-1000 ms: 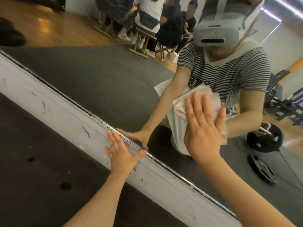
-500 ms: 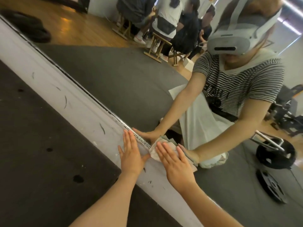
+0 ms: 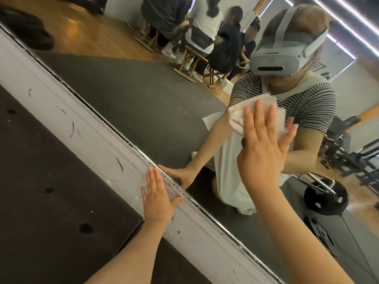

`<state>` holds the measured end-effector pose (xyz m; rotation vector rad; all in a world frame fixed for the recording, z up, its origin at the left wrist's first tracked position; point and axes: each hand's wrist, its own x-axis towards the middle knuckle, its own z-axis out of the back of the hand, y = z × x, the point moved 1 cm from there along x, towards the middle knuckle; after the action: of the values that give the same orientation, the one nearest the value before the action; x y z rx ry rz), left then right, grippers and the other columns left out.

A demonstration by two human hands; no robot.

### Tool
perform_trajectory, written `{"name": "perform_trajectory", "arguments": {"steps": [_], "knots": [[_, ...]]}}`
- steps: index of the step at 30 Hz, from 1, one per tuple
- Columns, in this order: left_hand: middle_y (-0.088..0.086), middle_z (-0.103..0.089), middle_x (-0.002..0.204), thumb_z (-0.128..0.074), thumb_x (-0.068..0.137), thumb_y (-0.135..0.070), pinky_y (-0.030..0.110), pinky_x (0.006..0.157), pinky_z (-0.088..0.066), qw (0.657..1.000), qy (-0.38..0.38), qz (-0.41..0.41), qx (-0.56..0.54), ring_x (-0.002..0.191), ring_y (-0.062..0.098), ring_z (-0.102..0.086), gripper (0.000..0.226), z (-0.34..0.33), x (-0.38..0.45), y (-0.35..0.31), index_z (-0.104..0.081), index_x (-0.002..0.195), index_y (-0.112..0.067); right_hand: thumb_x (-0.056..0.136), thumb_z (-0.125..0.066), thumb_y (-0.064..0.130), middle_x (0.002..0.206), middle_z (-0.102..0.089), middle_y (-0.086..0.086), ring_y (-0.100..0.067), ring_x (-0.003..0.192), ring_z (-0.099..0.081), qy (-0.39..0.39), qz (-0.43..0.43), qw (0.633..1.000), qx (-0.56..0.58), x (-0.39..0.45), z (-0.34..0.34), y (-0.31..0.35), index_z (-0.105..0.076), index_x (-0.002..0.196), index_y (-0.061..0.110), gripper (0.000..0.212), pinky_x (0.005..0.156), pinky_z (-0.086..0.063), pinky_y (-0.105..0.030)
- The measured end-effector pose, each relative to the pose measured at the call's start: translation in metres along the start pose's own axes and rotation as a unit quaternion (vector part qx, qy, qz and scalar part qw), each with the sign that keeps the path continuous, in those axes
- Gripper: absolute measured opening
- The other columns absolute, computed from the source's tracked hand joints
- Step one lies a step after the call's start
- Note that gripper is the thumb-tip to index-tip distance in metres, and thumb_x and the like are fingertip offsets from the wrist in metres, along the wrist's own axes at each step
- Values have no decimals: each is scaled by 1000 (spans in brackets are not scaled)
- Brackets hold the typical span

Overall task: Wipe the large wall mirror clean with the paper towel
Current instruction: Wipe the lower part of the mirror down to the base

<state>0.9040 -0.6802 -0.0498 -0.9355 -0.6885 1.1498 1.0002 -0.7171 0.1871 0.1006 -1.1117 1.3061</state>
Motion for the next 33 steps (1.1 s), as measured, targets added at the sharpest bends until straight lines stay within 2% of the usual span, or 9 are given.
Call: {"name": "perform_trajectory", "arguments": {"steps": [5, 8, 12, 14, 16, 18, 21, 26, 33], "knots": [[0, 35, 148, -55, 85, -61, 44, 121, -2, 999, 25, -1, 34, 140, 16, 26, 109, 8, 0, 4, 31, 139, -20, 77, -34, 4, 156, -26, -13, -28, 145, -12, -15, -25, 999, 14, -8, -8, 17, -25, 149, 4, 73, 116, 10, -43], [-2, 36, 148, -58, 86, -59, 44, 120, 1, 999, 40, -1, 27, 142, 17, 25, 109, 11, -1, 4, 31, 138, -23, 75, -38, 8, 155, -23, -8, -26, 144, -12, 2, -13, 1000, 24, -24, -22, 36, -27, 148, 4, 74, 116, 10, -42], [-4, 39, 145, -62, 86, -54, 43, 119, 4, 998, 48, 14, 31, 137, 13, 31, 112, 10, -1, 1, 34, 136, -22, 81, -44, 15, 154, -21, -6, -23, 145, -17, 138, 137, 980, 38, -78, -57, 76, -34, 148, 9, 68, 116, 9, -43], [-2, 39, 147, -59, 89, -53, 43, 119, 3, 997, 57, 19, 50, 135, 14, 33, 110, 11, -1, 1, 35, 136, -21, 86, -57, 27, 158, -7, -11, -26, 149, -6, 225, 211, 951, 11, -103, -71, 95, -20, 150, 10, 76, 116, 14, -45], [1, 37, 151, -56, 91, -50, 43, 120, 3, 995, 68, 19, 66, 135, 15, 33, 107, 13, 0, 0, 37, 136, -20, 94, -51, 36, 155, 21, -12, -27, 144, 25, 270, 216, 938, -23, -115, -79, 107, 5, 149, 11, 82, 109, 30, -46], [0, 37, 151, -55, 93, -48, 43, 121, 2, 994, 82, 19, 65, 135, 15, 33, 105, 15, 1, 0, 37, 136, -21, 98, -42, 36, 149, 37, -10, -27, 135, 41, 294, 215, 931, -35, -118, -81, 114, 18, 146, 12, 80, 101, 39, -48], [-1, 38, 147, -56, 93, -46, 44, 120, 2, 993, 92, 15, 68, 134, 14, 33, 104, 19, 0, 0, 34, 140, -21, 98, -42, 37, 152, 26, -10, -26, 139, 29, 301, 221, 927, -33, -119, -81, 112, 8, 148, 12, 75, 104, 36, -47], [-2, 41, 143, -53, 97, -40, 44, 117, 8, 991, 80, 5, 103, 134, 18, 37, 98, 26, -1, 0, 34, 138, -21, 78, -72, 36, 156, -22, -9, -23, 149, -3, 289, 171, 941, 42, -124, -87, 117, -32, 146, 12, 83, 120, 9, -44], [5, 44, 142, -41, 102, -31, 45, 109, 17, 975, 94, -32, 201, 133, 24, 39, 84, 45, 5, 4, 34, 136, -16, 66, -81, 35, 153, -28, -9, -23, 147, -10, 274, 89, 954, 79, -133, -84, 135, -40, 140, 11, 88, 119, 6, -44]]}}
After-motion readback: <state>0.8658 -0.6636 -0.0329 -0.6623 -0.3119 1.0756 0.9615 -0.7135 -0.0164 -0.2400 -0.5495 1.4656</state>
